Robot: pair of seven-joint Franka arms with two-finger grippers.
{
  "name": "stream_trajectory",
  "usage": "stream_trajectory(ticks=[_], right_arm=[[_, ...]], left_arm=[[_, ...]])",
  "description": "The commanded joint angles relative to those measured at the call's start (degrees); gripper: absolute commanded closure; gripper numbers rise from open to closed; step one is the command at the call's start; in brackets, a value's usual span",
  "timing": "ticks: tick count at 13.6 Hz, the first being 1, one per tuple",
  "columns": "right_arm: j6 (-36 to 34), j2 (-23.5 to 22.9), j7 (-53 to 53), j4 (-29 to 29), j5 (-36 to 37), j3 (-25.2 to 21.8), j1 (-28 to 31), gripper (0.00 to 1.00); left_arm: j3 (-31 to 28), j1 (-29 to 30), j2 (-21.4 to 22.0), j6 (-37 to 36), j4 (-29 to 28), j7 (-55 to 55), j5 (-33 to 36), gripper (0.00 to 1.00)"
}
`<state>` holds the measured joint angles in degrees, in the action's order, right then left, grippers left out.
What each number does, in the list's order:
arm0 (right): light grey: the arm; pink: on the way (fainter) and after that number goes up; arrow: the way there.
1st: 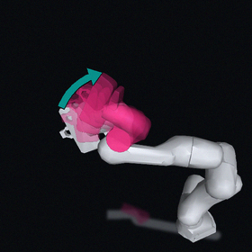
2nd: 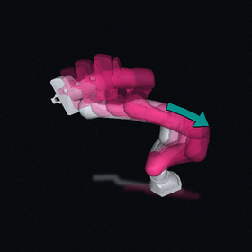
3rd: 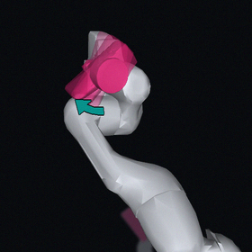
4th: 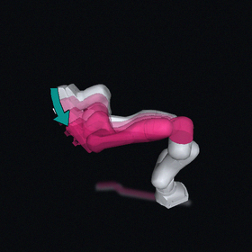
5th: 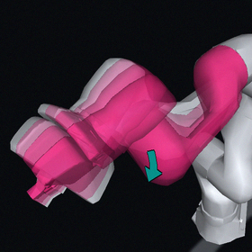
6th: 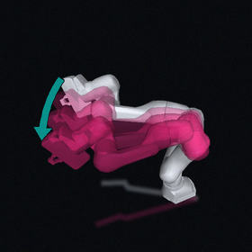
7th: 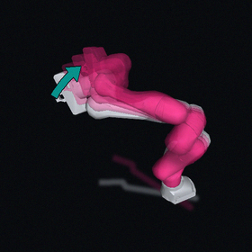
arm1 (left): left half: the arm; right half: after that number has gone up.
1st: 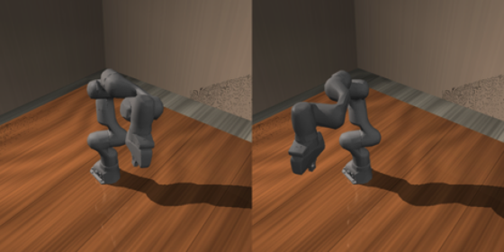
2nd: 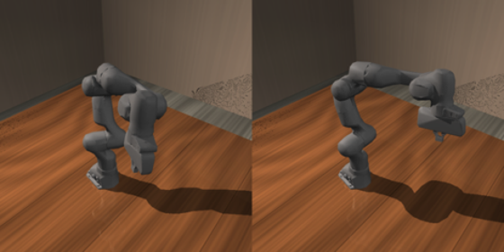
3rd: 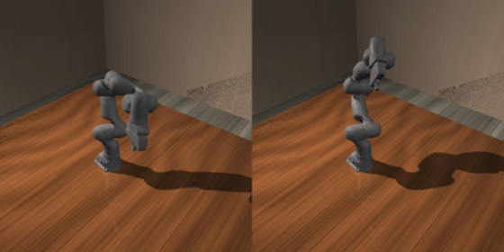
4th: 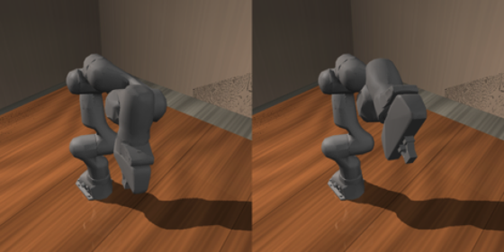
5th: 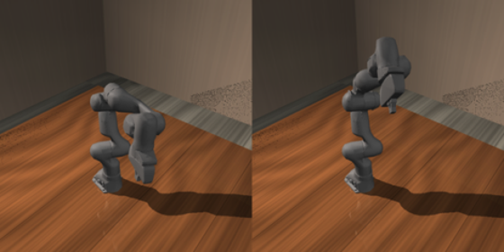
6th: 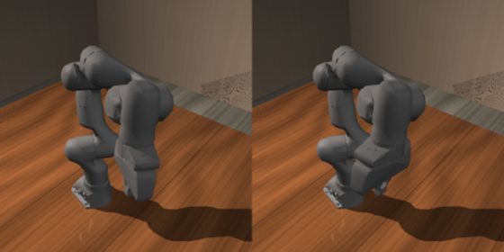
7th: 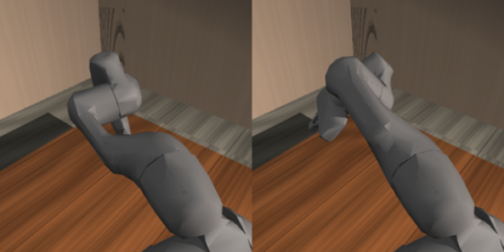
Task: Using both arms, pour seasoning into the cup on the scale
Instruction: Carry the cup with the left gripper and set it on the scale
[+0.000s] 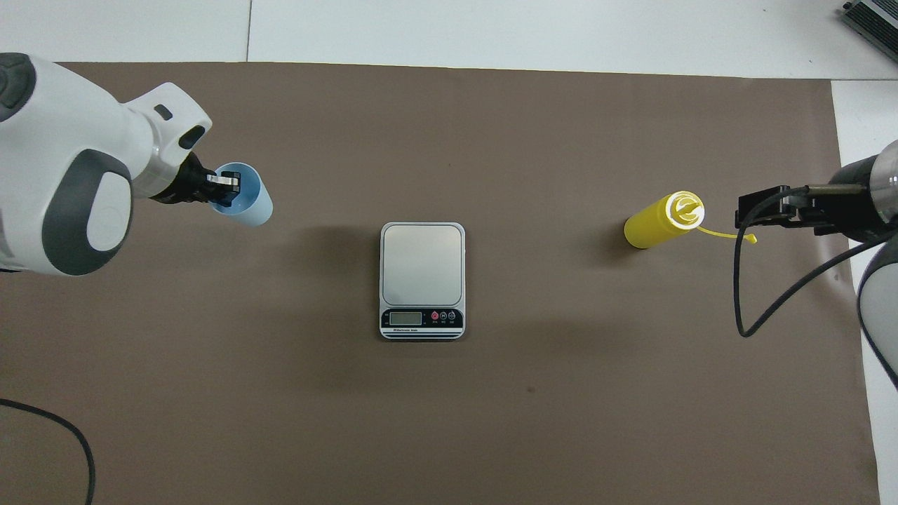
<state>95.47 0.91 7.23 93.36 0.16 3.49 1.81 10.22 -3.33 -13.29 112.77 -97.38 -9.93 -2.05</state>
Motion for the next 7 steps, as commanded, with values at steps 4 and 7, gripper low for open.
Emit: stream_trajectory(ticks=[4, 7], right_arm=[[-0.9, -0.2, 0.2, -0.5, -1.1, 0.3, 0.4, 0.00], [-0.9, -0.2, 0.2, -0.5, -1.1, 0.3, 0.4, 0.00]], left_arm=[[-0.7, -12.9, 1.7, 9.1, -6.2, -15.9, -0.1, 1.00], [-0.8, -17.6, -0.9, 13.9, -6.2, -20.3, -0.1, 1.00]])
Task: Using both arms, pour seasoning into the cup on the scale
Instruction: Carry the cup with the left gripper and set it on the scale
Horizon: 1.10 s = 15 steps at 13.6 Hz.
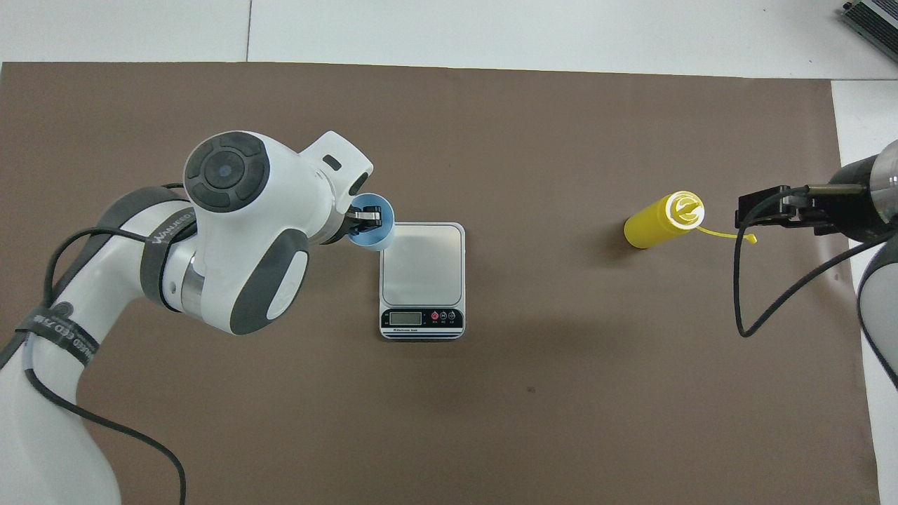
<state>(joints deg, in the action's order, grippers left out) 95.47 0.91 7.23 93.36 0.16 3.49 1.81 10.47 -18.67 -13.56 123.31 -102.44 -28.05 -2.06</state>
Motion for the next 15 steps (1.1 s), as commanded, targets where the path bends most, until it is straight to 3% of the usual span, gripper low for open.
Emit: stream_trajectory(ticks=[1, 5, 15], right_arm=[[-0.9, -0.2, 0.2, -0.5, -1.1, 0.3, 0.4, 0.00], [-0.9, -0.2, 0.2, -0.5, -1.1, 0.3, 0.4, 0.00], [-0.9, -0.2, 0.2, -0.5, -1.0, 0.3, 0.4, 0.00]], left_arm=[[-1.1, -3.3, -1.2, 3.9, -1.2, -2.6, -0.1, 1.00], [-1.2, -6.8, -2.9, 9.0, -3.8, -6.7, 0.1, 1.00], [-1.2, -6.7, -3.0, 10.0, -5.4, -6.2, 0.6, 1.00]])
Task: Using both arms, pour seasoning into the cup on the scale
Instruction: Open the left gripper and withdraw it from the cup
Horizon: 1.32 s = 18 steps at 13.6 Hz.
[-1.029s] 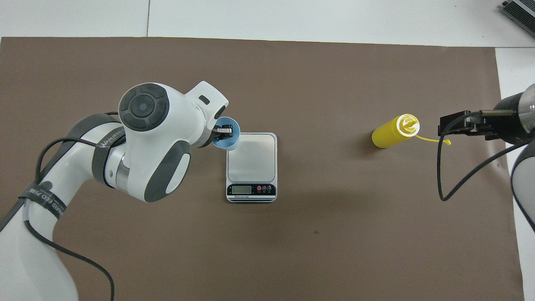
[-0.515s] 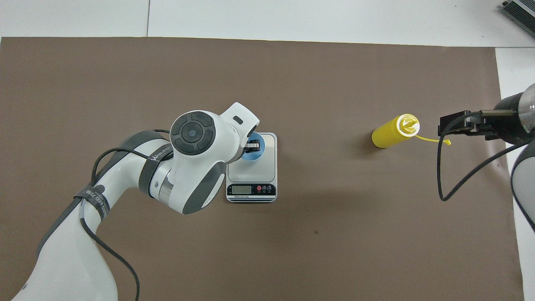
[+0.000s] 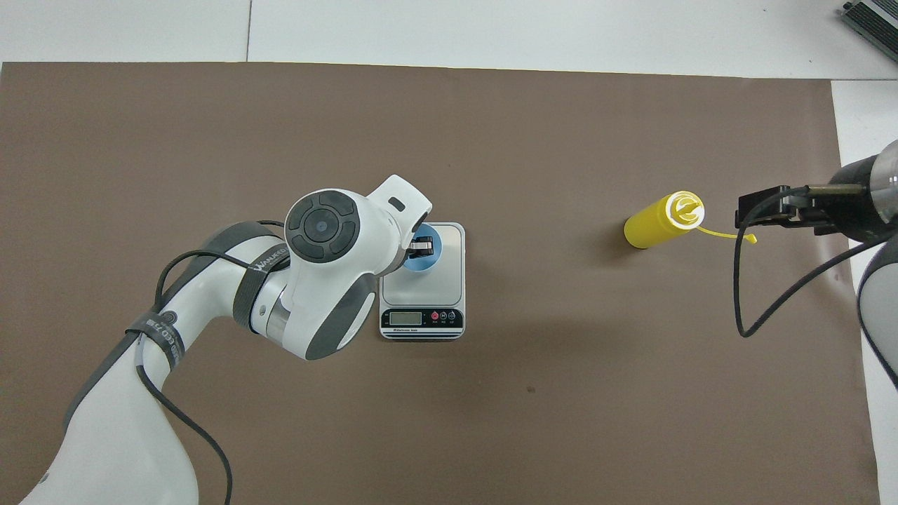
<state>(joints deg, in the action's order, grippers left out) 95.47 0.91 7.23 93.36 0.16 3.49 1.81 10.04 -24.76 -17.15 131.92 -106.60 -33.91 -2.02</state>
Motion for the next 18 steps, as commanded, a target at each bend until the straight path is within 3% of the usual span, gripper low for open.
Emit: stream_trajectory(ticks=[1, 3, 5, 10, 18], right_arm=[[-0.9, -0.2, 0.2, -0.5, -1.1, 0.3, 0.4, 0.00], [-0.9, -0.2, 0.2, -0.5, -1.1, 0.3, 0.4, 0.00], [-0.9, -0.2, 0.2, -0.5, -1.0, 0.3, 0.4, 0.00], [-0.9, -0.2, 0.2, -0.5, -1.0, 0.3, 0.4, 0.00], [-0.9, -0.2, 0.2, -0.5, -1.0, 0.3, 0.4, 0.00]], left_arm=[[-0.8, -0.6, 0.6, 1.4, -1.2, -0.4, 0.6, 1.00], [-0.8, -0.6, 0.6, 1.3, -1.2, -0.3, 0.6, 0.94], [-0.7, -0.5, 0.6, 1.4, -1.2, -0.3, 0.6, 0.73], [-1.0, -0.5, 0.9, 0.1, -0.4, -0.6, 0.6, 0.00], [-1.5, 8.7, 7.2, -17.8, 7.9, 7.5, 2.3, 0.00]])
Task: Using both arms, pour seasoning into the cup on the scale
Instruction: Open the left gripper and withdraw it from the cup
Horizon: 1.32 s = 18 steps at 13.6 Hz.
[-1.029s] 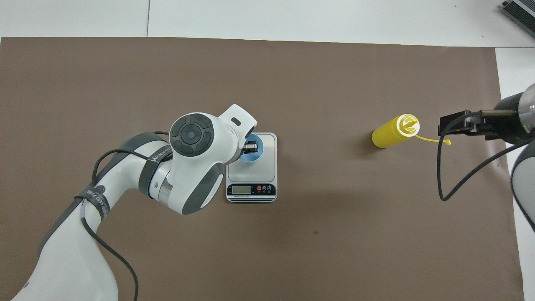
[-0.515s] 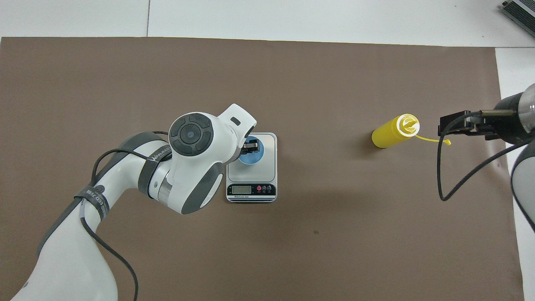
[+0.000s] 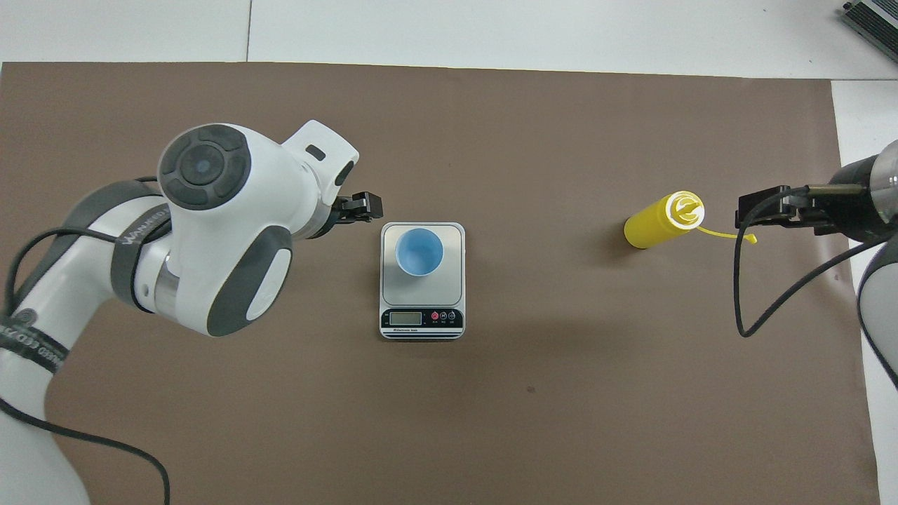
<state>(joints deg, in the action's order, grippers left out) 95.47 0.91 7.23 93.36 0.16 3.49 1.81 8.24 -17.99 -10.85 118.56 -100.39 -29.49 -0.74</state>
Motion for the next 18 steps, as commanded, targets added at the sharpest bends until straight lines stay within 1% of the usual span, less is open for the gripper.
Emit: stream_trajectory(ticks=[1, 5, 8, 10, 12, 14, 15, 16, 18], right_arm=[[-0.9, -0.2, 0.2, -0.5, -1.1, 0.3, 0.4, 0.00], [-0.9, -0.2, 0.2, -0.5, -1.1, 0.3, 0.4, 0.00], [-0.9, -0.2, 0.2, -0.5, -1.1, 0.3, 0.4, 0.00], [-0.9, -0.2, 0.2, -0.5, -1.1, 0.3, 0.4, 0.00], [-0.9, -0.2, 0.2, -0.5, -1.1, 0.3, 0.4, 0.00], [-0.9, -0.2, 0.2, -0.5, -1.1, 0.3, 0.4, 0.00], [-0.9, -0.2, 0.2, -0.5, -1.1, 0.3, 0.4, 0.00], [-0.9, -0.2, 0.2, -0.5, -1.1, 0.3, 0.4, 0.00], [-0.9, -0.2, 0.2, -0.5, -1.1, 0.3, 0.4, 0.00]], left_arm=[[0.2, 3.0, 2.0, -6.2, 2.1, 5.6, 1.0, 0.00], [0.2, 9.5, 7.4, -11.8, 2.0, 21.0, 1.0, 0.00], [0.1, 13.8, 9.9, -15.1, 2.1, 29.1, 1.0, 0.00], [0.0, 15.8, 11.0, -17.2, 2.5, 30.5, 0.9, 0.00], [-0.2, 16.7, 11.4, -20.0, 4.0, 30.5, 1.0, 0.00], [0.1, 18.2, 10.6, -25.1, 8.1, 30.5, 1.6, 0.00], [0.1, 18.2, 10.1, -27.3, 10.1, 30.8, 3.2, 0.00], [0.1, 18.1, 9.9, -27.1, 10.3, 31.4, 3.4, 0.00], [0.0, 18.2, 11.2, -26.2, 6.8, 31.2, 3.2, 0.00]])
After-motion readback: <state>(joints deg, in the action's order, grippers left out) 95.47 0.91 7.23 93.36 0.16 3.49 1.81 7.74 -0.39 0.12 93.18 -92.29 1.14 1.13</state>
